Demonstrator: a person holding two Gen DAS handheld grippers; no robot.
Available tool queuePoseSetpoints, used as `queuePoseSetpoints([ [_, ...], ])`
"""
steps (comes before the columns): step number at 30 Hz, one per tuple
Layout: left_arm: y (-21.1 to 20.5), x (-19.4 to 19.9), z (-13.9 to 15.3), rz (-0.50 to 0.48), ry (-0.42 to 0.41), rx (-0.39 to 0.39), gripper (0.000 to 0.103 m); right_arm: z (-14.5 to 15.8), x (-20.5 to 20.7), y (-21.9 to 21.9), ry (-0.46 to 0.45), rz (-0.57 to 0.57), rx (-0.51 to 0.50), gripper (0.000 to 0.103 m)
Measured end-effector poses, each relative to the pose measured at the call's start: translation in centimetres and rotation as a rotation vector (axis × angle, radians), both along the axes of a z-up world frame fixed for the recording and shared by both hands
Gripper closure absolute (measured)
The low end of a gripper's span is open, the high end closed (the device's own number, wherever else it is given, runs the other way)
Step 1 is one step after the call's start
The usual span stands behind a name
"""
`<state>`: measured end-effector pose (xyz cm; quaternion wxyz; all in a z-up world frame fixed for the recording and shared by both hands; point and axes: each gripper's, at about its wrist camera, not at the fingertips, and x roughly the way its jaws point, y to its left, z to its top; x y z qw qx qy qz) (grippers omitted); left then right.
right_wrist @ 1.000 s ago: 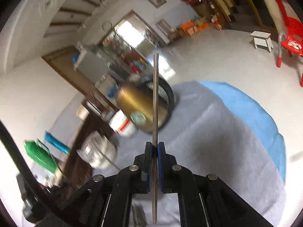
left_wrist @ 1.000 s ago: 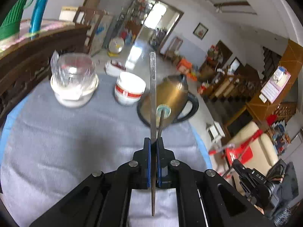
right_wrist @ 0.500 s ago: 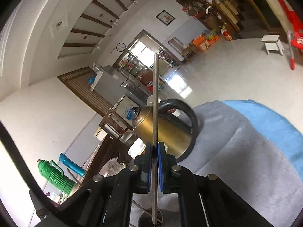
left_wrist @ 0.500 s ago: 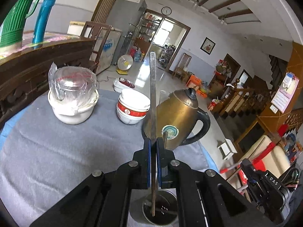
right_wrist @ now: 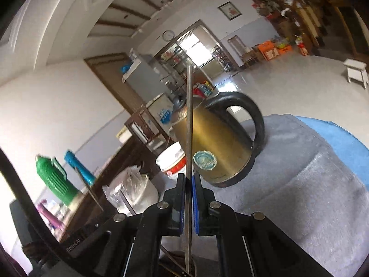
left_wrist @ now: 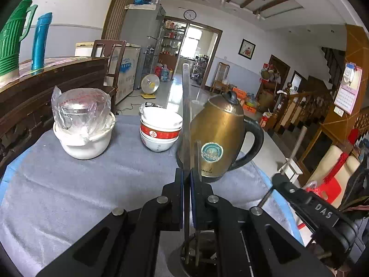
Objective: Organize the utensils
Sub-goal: 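Lower both chopsticks into the cup and open both grippers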
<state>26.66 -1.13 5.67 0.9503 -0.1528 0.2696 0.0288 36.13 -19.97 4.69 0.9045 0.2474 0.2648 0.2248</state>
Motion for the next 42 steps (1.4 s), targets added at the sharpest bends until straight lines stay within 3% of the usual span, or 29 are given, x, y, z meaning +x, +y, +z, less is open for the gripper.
queuePoseSetpoints([
  [9, -0.6, 0.2, -1.3, -0.038, 0.037, 0.008, 0.097, -1.8, 0.0, 2.3, 0.032, 0.089, -0.072, 0.096],
  [21, -1.0, 0.2, -2.1, -0.077, 0.069, 0.018, 0.097, -1.6, -0.7, 3.9, 0.025, 0.170, -0.174, 0.096],
  [42, -0.9, 0.1, -2.2, -0.122, 0.141, -0.011, 0.095, -3.1, -0.4, 3.3, 0.153, 0.250, -0.185, 0.093],
])
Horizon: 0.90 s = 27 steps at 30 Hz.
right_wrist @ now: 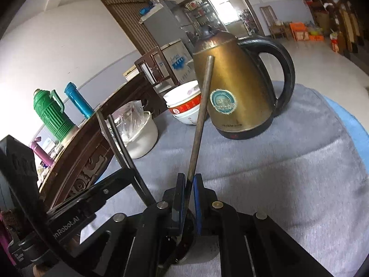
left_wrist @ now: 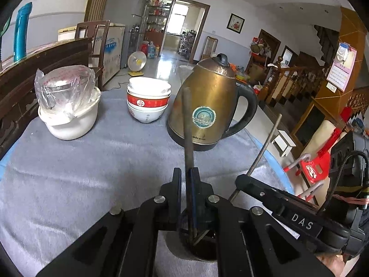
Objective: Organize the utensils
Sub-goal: 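Lower both chopsticks into the cup and open both grippers, then withdraw both open grippers from the cup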
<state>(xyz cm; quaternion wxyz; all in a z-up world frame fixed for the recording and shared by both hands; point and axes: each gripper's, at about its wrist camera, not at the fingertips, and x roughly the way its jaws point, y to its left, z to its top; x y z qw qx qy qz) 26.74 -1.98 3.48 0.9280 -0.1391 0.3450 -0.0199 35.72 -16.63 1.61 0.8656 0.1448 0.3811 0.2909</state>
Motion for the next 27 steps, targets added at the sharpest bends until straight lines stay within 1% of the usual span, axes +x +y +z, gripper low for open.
queuePoseSetpoints([
  [1, 0.1, 0.0, 0.0, 0.000, 0.006, -0.003, 0.091, 0.0, 0.0, -0.2, 0.005, -0.005, 0.005, 0.092],
  [2, 0.1, -0.1, 0.1, 0.000, 0.010, -0.007, 0.089, -0.1, 0.0, -0.5, 0.013, -0.014, 0.008, 0.088],
  [3, 0.2, -0.1, 0.2, 0.002, 0.009, -0.009, 0.081, -0.2, 0.0, -0.7, 0.017, -0.023, 0.009, 0.077],
  [4, 0.3, -0.3, 0.3, 0.006, 0.006, -0.011, 0.073, -0.2, 0.0, -0.9, 0.020, -0.029, 0.015, 0.061],
  [6, 0.5, -0.7, 0.6, 0.017, -0.005, -0.013, 0.065, -0.2, -0.2, -1.3, 0.026, -0.042, 0.041, 0.037],
  [11, 1.2, -1.5, 1.3, 0.027, -0.009, -0.028, 0.063, 0.3, -0.7, -2.4, 0.030, -0.070, 0.068, 0.037],
  [13, 1.9, -2.2, 1.7, 0.039, -0.019, -0.038, 0.056, 0.6, -1.1, -3.2, 0.026, -0.094, 0.087, 0.037],
  [17, 3.2, -4.0, 1.9, 0.048, -0.029, -0.048, 0.055, 1.3, -2.1, -5.5, 0.020, -0.158, 0.145, 0.037],
  [19, 4.0, -5.3, 1.8, 0.056, -0.028, -0.056, 0.054, 1.6, -2.6, -6.6, 0.026, -0.173, 0.190, 0.037],
  [23, 5.2, -7.8, 1.0, 0.068, -0.014, -0.062, 0.054, 1.7, -1.5, -6.9, 0.074, -0.146, 0.277, 0.037],
  [26, 5.8, -9.0, 0.4, 0.074, 0.003, -0.059, 0.054, 1.5, 0.0, -6.0, 0.103, -0.096, 0.316, 0.040],
  [27, 6.0, -9.3, 0.1, 0.077, 0.009, -0.062, 0.054, 1.3, 0.8, -5.4, 0.115, -0.076, 0.312, 0.043],
])
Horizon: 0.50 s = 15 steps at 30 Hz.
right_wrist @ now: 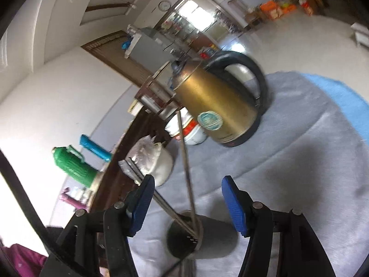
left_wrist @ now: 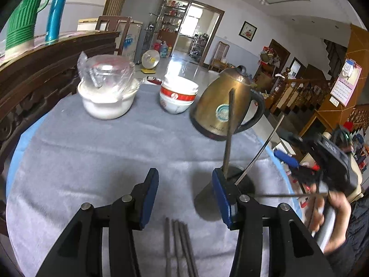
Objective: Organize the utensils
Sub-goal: 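Withdraw both open grippers from the cup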
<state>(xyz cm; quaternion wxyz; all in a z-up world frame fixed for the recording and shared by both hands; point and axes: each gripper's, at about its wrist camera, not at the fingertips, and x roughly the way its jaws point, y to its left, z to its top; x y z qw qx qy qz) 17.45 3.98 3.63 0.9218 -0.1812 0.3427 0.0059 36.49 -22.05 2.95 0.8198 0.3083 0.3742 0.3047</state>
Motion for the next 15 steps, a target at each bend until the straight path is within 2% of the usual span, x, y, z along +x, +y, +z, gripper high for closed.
queuePoseSetpoints([
  [2, 0.1, -0.2, -0.4, 0.002, 0.010, -0.001, 0.054, -0.3, 0.9, 0.9, 0.010, 0.020, -0.007, 0.049],
  [4, 0.1, -0.3, -0.8, -0.001, 0.021, 0.003, 0.054, -0.5, 1.6, 1.6, 0.011, 0.025, -0.032, 0.068],
  [5, 0.1, -0.2, -1.0, -0.003, 0.026, 0.004, 0.054, -0.6, 1.9, 1.9, 0.012, 0.024, -0.040, 0.070],
  [7, 0.2, -0.2, -1.4, -0.004, 0.033, 0.004, 0.054, -0.3, 1.8, 2.2, -0.010, 0.032, -0.055, 0.094],
  [11, 0.0, 0.1, -1.9, -0.012, 0.043, 0.000, 0.054, 1.4, 1.0, 3.4, -0.087, 0.109, -0.113, 0.095],
  [15, -0.3, 0.0, -2.0, -0.023, 0.048, -0.009, 0.054, 1.8, 0.2, 5.6, -0.102, 0.209, -0.206, 0.092],
])
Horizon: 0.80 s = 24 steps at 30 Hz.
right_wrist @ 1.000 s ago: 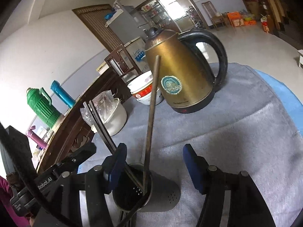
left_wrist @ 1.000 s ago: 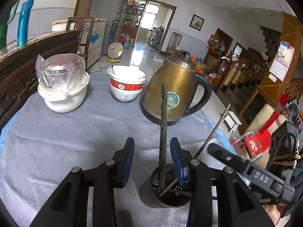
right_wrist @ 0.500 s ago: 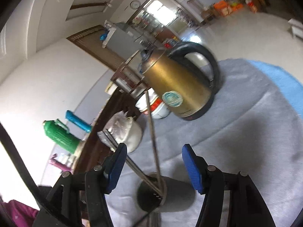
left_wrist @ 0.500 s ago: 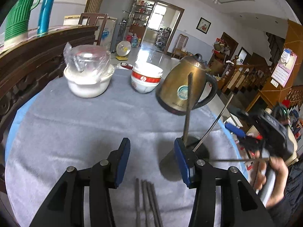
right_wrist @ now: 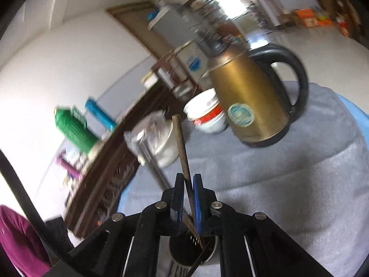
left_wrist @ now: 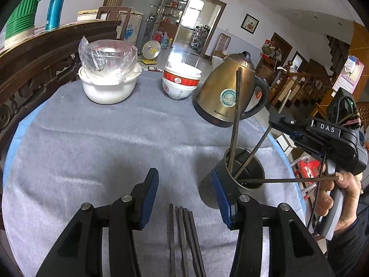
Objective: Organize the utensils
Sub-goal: 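Withdraw both open grippers from the cup, then move both grippers back to the dark chopsticks and close the right gripper on one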
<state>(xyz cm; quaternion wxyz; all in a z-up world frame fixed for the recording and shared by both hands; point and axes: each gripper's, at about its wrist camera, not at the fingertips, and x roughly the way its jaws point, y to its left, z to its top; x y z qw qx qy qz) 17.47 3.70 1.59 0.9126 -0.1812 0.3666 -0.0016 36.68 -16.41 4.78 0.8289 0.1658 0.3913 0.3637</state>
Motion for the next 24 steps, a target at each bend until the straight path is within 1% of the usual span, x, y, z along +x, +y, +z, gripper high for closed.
queuePoseSetpoints([
  [2, 0.0, -0.3, 0.2, -0.003, -0.002, 0.002, 0.054, 0.1, -0.4, 0.1, -0.008, -0.002, -0.013, 0.092],
  [4, 0.1, -0.5, 0.3, -0.005, -0.003, 0.003, 0.054, 0.0, -0.5, -0.4, -0.001, -0.025, 0.001, 0.091],
  [5, 0.2, -0.7, 0.4, -0.005, -0.004, 0.003, 0.054, 0.0, -0.5, -0.8, 0.000, -0.048, 0.004, 0.086],
  [7, 0.5, -0.9, 0.4, -0.005, 0.002, -0.002, 0.046, 0.1, -0.7, -2.0, 0.007, -0.085, 0.029, 0.068],
  [8, 0.7, -1.0, 0.4, -0.006, 0.006, -0.004, 0.045, 0.2, -0.9, -2.7, 0.011, -0.104, 0.047, 0.060],
  [9, 0.8, -1.2, 0.3, -0.007, 0.014, -0.002, 0.044, 0.5, -1.3, -3.7, 0.010, -0.130, 0.068, 0.041],
  [10, 1.0, -1.5, 0.2, -0.006, 0.018, -0.003, 0.044, 0.7, -1.6, -4.2, 0.006, -0.146, 0.075, 0.037],
  [14, 1.7, -2.8, -0.3, -0.004, 0.044, -0.009, 0.043, 1.3, -3.7, -7.9, 0.004, -0.243, 0.116, 0.037],
  [18, 3.0, -4.2, -1.8, 0.012, 0.104, -0.008, 0.043, 0.8, -7.0, -11.9, 0.010, -0.351, 0.128, 0.037],
  [21, 3.9, -5.2, -3.5, 0.017, 0.171, -0.004, 0.043, -0.5, -10.1, -13.7, 0.041, -0.392, 0.102, 0.037],
  [24, 4.3, -6.2, -5.0, 0.022, 0.227, -0.003, 0.043, -2.6, -13.7, -13.5, 0.090, -0.369, 0.022, 0.037],
])
